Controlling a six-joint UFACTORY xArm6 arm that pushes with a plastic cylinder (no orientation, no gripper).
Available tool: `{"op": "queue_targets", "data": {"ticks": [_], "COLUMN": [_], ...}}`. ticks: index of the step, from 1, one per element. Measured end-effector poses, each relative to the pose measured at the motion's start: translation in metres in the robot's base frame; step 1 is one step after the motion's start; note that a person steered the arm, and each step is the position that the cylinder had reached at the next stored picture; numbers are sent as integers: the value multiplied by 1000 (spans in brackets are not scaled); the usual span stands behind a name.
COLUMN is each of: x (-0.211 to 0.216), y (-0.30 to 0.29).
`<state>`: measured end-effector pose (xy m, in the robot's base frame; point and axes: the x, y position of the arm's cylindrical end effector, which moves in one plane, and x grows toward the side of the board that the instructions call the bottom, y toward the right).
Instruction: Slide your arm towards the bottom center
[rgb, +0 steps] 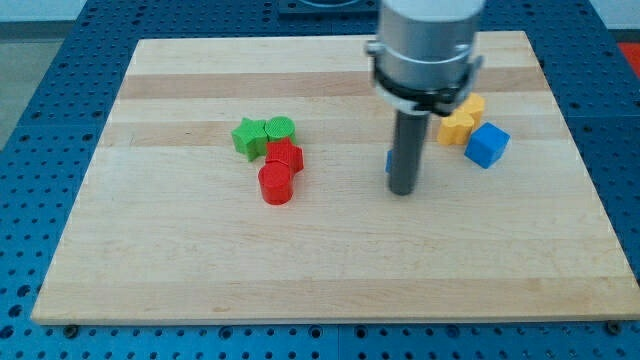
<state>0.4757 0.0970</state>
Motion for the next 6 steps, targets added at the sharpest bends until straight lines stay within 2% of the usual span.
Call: {"op": "queue_targets", "data": {"ticks": [1, 3, 4, 5, 6], "x": [-37, 0, 76, 127, 127], "y": [24, 22, -4, -25, -24]}}
